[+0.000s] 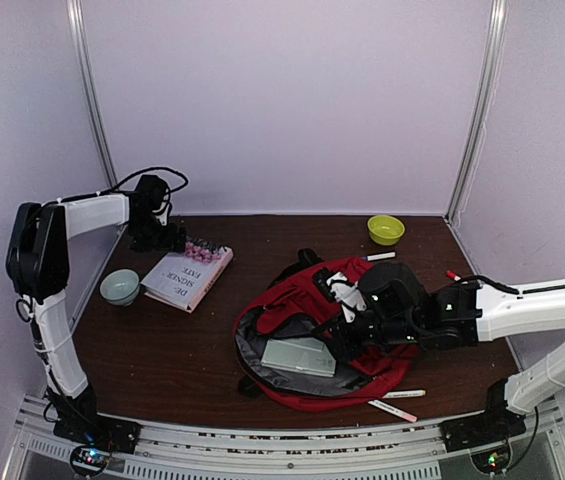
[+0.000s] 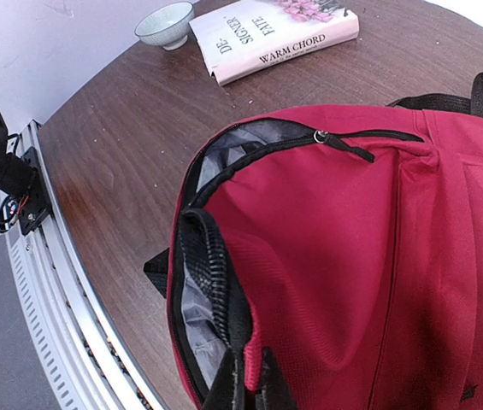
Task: Pack the student bag
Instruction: Pick up the book at the center of the board.
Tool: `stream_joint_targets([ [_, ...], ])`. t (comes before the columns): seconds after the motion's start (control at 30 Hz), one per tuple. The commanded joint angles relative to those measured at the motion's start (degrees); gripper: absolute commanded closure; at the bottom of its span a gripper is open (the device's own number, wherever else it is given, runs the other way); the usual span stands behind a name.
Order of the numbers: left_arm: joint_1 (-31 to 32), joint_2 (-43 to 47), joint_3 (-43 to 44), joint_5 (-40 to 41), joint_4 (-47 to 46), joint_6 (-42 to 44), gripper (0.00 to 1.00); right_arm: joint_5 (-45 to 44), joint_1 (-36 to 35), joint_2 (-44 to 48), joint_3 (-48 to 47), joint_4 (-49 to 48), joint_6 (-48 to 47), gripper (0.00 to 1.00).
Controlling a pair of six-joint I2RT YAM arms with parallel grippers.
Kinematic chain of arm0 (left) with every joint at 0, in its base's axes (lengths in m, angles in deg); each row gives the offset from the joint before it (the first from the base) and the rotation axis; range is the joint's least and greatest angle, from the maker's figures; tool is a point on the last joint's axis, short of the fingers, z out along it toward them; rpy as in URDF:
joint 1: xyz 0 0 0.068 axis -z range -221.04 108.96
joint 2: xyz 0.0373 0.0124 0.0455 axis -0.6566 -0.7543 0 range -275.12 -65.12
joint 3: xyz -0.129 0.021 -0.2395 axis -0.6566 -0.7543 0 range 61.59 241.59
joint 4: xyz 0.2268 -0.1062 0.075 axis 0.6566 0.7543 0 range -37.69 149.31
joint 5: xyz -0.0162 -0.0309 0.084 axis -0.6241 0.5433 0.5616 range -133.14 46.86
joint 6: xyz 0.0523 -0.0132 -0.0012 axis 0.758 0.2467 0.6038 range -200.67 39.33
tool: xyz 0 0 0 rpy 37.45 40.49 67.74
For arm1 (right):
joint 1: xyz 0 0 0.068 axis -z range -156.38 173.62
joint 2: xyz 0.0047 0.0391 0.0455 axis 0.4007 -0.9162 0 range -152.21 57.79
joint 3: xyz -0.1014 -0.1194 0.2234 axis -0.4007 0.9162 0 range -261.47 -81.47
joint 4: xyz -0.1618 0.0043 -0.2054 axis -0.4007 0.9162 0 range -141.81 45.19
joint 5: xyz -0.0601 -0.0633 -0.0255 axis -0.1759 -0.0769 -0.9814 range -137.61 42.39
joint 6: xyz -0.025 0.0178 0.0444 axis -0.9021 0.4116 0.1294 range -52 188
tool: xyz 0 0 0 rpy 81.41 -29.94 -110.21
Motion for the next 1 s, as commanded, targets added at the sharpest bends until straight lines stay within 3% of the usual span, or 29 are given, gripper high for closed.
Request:
stream_joint_targets([
  [0.0, -3.3, -4.7, 5.1, -8.1, 4.7, 4.1, 0.02, 0.6, -0.6, 0.4, 0.0, -1.1, 1.2, 1.00],
  [0.13, -3.8, -6.1, 3.8, -16.7, 4.0, 4.9, 0.04, 0.3, -0.7, 0.4, 0.3, -1.4, 1.3, 1.00],
  [0.3, -3.8, -5.2, -2.2, -22.2, 1.2, 3.4, 0.13, 0.4, -0.8, -0.1, -0.2, -1.1, 1.1, 1.00],
  [0.4, -3.2, -3.4, -7.0, -22.6, -1.8, 2.1, 0.29, 0.3, -0.7, -0.1, -0.4, -1.0, 0.9, 1.00],
  [0.5, -1.9, -1.2, -11.7, -21.6, -4.4, 0.9, 0.52, 0.0, -0.7, -0.1, -0.5, -0.8, 0.9, 1.00],
  [0.67, 1.4, 2.4, -17.4, -17.9, -6.0, -0.6, 0.68, -0.1, -0.8, 0.2, -0.8, -0.4, 1.0, 1.00],
  [0.83, 5.7, 5.8, -23.9, -15.4, -8.4, -3.1, 0.69, -0.7, -0.9, 1.0, -0.6, 0.1, 1.0, 1.00],
  [0.97, 8.8, 10.1, -30.8, -16.2, -12.6, -6.5, 0.92, -0.9, -1.1, 1.5, -0.4, 0.0, 1.3, 1.00],
])
